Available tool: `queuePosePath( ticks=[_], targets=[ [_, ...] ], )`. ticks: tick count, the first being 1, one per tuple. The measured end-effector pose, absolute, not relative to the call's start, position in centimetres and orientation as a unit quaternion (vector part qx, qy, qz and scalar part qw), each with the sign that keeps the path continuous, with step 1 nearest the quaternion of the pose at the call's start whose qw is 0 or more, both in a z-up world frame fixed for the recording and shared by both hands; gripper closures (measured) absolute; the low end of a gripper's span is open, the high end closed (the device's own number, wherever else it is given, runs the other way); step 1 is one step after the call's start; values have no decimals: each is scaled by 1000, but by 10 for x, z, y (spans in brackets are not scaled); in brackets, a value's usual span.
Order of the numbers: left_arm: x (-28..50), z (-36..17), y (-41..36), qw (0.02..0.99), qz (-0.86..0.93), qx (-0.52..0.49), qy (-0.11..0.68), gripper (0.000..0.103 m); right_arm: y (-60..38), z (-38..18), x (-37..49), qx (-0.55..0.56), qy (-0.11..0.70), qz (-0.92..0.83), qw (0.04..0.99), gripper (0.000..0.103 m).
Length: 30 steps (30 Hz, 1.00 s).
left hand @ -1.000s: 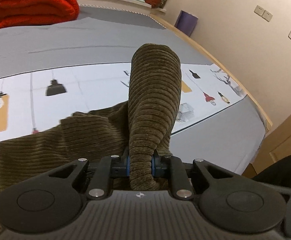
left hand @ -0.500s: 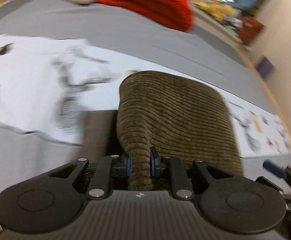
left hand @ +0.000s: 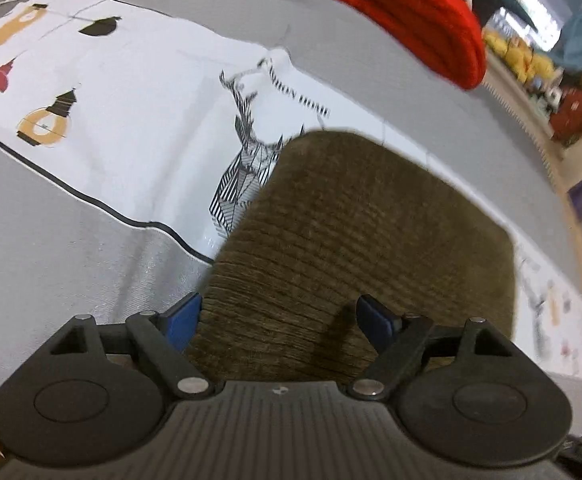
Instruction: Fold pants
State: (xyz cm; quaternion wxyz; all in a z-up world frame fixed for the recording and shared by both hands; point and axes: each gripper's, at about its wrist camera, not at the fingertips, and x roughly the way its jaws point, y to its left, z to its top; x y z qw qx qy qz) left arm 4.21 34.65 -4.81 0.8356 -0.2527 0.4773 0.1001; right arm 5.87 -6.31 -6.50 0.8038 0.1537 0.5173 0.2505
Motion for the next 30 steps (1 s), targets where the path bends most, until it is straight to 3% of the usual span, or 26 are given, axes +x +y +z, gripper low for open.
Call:
queuePosePath(
  ticks=[5, 13, 16, 22, 24, 26, 30],
  targets=[
    [55, -78, 342, 820, 107, -274, 491, 7, -62, -77, 64, 178, 538, 249, 785, 24],
    [60, -83, 336, 816, 101, -281, 495, 5, -49, -84, 74, 194, 554, 260, 767, 21],
    [61, -82, 333, 819, 102, -272, 495, 7, -41, -83, 73, 173, 547, 261, 776, 28],
    [68, -72, 325, 829, 99, -268, 482, 31, -36, -72, 73, 137, 517, 269, 801, 63],
    [71, -68, 319, 830, 90, -278, 475, 43, -43, -61, 78, 140, 500, 266, 812, 67],
    [78, -64, 309, 832, 72, -287, 470, 48, -52, -47, 84, 138, 475, 262, 829, 70],
    [101, -63, 271, 830, 25, -287, 478, 50, -86, -26, 97, 130, 449, 235, 852, 70]
  ],
)
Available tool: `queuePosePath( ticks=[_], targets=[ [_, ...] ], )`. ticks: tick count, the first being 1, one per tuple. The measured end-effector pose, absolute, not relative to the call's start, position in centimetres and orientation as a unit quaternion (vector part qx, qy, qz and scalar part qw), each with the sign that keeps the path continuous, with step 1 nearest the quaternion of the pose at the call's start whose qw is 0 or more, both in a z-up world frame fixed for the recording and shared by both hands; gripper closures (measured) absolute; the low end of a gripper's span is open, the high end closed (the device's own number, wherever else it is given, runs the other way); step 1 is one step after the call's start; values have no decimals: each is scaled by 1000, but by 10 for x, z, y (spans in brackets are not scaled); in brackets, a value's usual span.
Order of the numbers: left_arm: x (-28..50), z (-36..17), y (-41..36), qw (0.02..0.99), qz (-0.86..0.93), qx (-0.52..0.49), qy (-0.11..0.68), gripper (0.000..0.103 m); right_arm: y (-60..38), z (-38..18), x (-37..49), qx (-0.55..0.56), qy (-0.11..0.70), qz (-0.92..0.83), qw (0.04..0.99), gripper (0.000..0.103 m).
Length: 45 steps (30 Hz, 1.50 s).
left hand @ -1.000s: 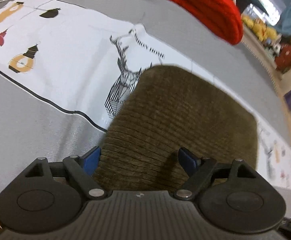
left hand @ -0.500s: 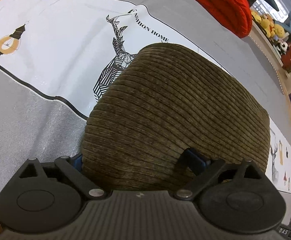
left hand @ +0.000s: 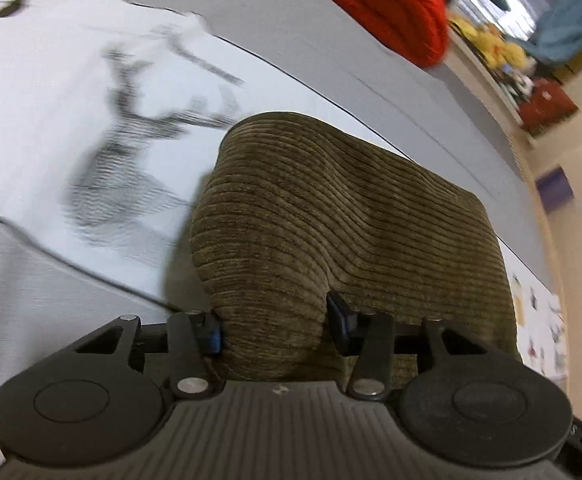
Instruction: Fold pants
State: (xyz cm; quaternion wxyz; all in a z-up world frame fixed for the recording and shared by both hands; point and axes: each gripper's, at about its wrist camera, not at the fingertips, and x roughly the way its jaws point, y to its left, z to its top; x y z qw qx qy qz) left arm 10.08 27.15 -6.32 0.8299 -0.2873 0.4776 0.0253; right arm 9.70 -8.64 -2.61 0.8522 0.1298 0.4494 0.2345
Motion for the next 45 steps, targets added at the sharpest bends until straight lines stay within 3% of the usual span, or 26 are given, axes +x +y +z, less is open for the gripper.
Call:
queuePosePath(
  ticks=[7, 10, 11, 13, 16, 20, 21, 23, 25, 26, 29, 37, 45],
  targets=[
    [135, -55, 183, 834, -83, -262, 479, 51, -180, -5, 102, 139, 430, 147, 880, 71],
    [138, -55, 157, 844, -87, -193, 493, 38, -217, -18, 103, 153, 456, 105, 870, 67],
    [136, -52, 152, 855, -73, -163, 488, 28, -227, -23, 103, 155, 467, 84, 867, 66],
    [129, -43, 153, 874, -52, -119, 468, 26, -236, -25, 98, 128, 461, 41, 877, 66],
    [118, -27, 164, 894, -50, -118, 430, 31, -233, -12, 84, 65, 423, 17, 904, 63],
    [107, -15, 159, 897, -124, -139, 401, 71, -222, 4, 71, 28, 400, 79, 912, 63],
    [109, -14, 156, 893, -143, -139, 403, 76, -216, 5, 69, 15, 399, 104, 911, 63],
    [108, -24, 143, 882, -164, -117, 425, 76, -205, 1, 68, -14, 409, 156, 899, 65],
    [111, -50, 130, 862, -126, -51, 488, 84, -192, -25, 71, -57, 463, 181, 866, 65],
    [113, -66, 127, 849, -104, -27, 517, 85, -188, -44, 74, -84, 495, 180, 846, 64],
    [113, -66, 132, 848, -83, -43, 522, 85, -179, -41, 79, -84, 488, 183, 849, 63],
    [129, -25, 138, 900, -60, -85, 424, 82, -193, 9, 118, 8, 354, 141, 924, 62],
    [158, -14, 108, 922, -52, -88, 373, 82, -196, -33, 188, 44, 369, 56, 927, 62]
  ],
)
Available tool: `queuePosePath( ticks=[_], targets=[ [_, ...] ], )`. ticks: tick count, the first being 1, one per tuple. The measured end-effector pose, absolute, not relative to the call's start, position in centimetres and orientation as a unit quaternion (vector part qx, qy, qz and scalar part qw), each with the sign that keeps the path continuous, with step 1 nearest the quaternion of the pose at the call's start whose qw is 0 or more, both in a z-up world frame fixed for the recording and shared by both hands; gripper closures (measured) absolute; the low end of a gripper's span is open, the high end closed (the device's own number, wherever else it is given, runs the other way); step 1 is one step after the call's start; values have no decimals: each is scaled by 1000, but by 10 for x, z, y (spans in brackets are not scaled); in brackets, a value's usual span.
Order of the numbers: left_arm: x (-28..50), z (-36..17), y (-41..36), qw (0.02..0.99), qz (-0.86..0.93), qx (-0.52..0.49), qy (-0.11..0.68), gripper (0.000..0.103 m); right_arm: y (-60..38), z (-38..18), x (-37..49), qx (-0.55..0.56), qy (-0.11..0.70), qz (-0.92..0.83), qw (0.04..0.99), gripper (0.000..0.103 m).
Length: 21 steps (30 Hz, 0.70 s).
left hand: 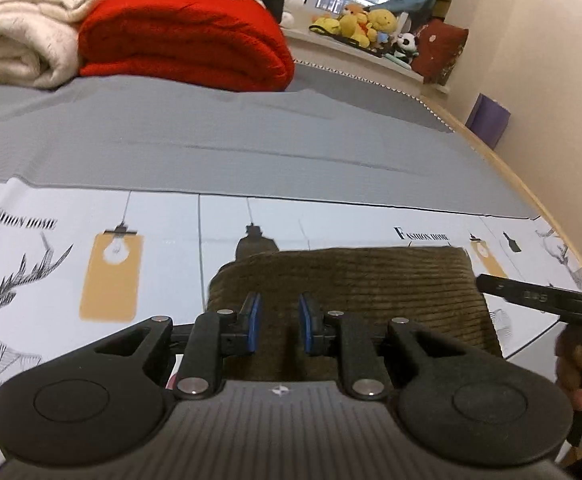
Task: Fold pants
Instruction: 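Lay the folded bundle down and release both grippers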
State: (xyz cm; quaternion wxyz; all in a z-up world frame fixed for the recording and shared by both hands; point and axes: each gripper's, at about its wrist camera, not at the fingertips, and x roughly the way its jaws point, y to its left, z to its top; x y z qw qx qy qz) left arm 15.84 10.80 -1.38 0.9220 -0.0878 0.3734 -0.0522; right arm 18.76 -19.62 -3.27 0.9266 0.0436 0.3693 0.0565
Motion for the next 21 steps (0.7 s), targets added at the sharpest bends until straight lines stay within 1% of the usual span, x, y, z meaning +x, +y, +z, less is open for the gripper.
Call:
queuePosePath(
  ticks=[2, 5, 8, 11, 14, 21],
  targets=[
    [167, -23, 100, 918, -51, -72, 387, 82, -189, -41, 197, 25, 373, 52, 926, 62],
    [183, -56, 91, 895, -23, -19, 445, 80, -181, -64, 215, -14, 393, 38, 918, 63],
    [191, -66, 92, 897, -14, -16, 442, 80, -177, -79, 228, -2, 410, 28, 912, 62],
    [195, -69, 98, 896, -16, -28, 443, 80, -172, -87, 232, -18, 413, 21, 910, 62],
    [195, -69, 106, 893, -20, -44, 447, 80, -172, -92, 238, -9, 418, 14, 908, 62],
    [188, -64, 102, 895, -19, -31, 444, 80, -173, -90, 235, -5, 413, 8, 910, 62]
  ],
)
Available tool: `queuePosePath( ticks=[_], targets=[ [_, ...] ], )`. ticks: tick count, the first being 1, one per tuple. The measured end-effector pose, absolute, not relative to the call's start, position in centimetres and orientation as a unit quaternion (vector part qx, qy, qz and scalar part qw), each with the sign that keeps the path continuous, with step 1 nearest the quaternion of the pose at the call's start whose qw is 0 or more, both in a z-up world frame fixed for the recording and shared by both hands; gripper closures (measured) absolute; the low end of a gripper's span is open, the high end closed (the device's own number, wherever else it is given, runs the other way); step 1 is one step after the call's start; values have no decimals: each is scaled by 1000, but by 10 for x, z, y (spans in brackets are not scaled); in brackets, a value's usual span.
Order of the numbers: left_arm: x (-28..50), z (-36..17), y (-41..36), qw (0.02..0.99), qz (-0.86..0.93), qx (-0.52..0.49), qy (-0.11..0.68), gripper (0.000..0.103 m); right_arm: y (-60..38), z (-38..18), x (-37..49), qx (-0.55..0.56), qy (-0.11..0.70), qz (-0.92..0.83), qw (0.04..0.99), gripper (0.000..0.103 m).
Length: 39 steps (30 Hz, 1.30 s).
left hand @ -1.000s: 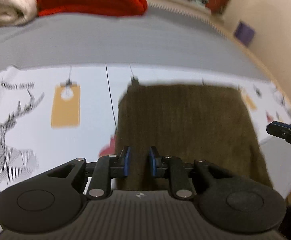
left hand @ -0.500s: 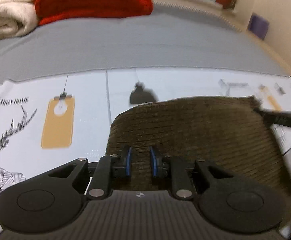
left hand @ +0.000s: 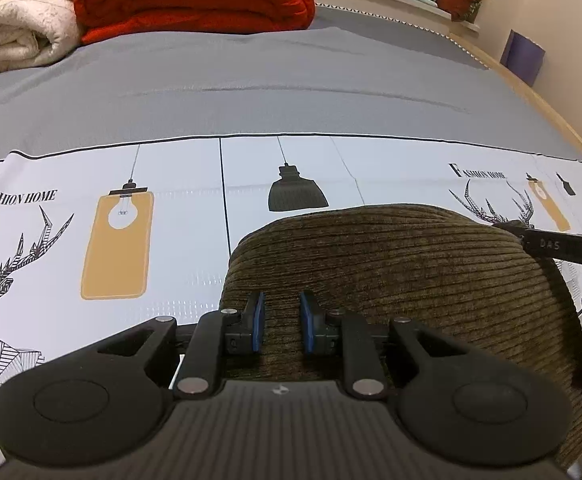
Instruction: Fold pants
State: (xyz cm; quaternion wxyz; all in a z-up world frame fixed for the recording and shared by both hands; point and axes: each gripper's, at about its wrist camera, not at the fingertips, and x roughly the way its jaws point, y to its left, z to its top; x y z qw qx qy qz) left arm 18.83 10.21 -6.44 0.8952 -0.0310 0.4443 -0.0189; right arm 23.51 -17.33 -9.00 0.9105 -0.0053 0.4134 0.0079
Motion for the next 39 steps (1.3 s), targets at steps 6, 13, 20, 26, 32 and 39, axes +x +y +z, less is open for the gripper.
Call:
queuePosePath(
  ticks=[6, 13, 20, 26, 32, 39],
  targets=[
    [176, -59, 99, 899, -20, -12, 437, 80, -177, -52, 206, 12, 396, -8, 918, 51],
    [151, -46, 102, 902, -30, -3, 431, 78, -171, 1, 139, -24, 370, 50, 927, 44],
    [115, -13, 102, 908, -18, -5, 418, 32, -189, 10, 81, 0, 405, 42, 913, 36],
    [57, 50, 87, 936, 5, 31, 350, 12, -195, 46, 32, 31, 364, 40, 930, 11],
    [-17, 77, 66, 950, 8, 10, 313, 0, -190, 49, -14, 11, 340, 57, 939, 6],
    [-27, 6, 30, 905, 14, 19, 426, 0, -177, 26, -23, -35, 358, 62, 931, 6]
  ],
)
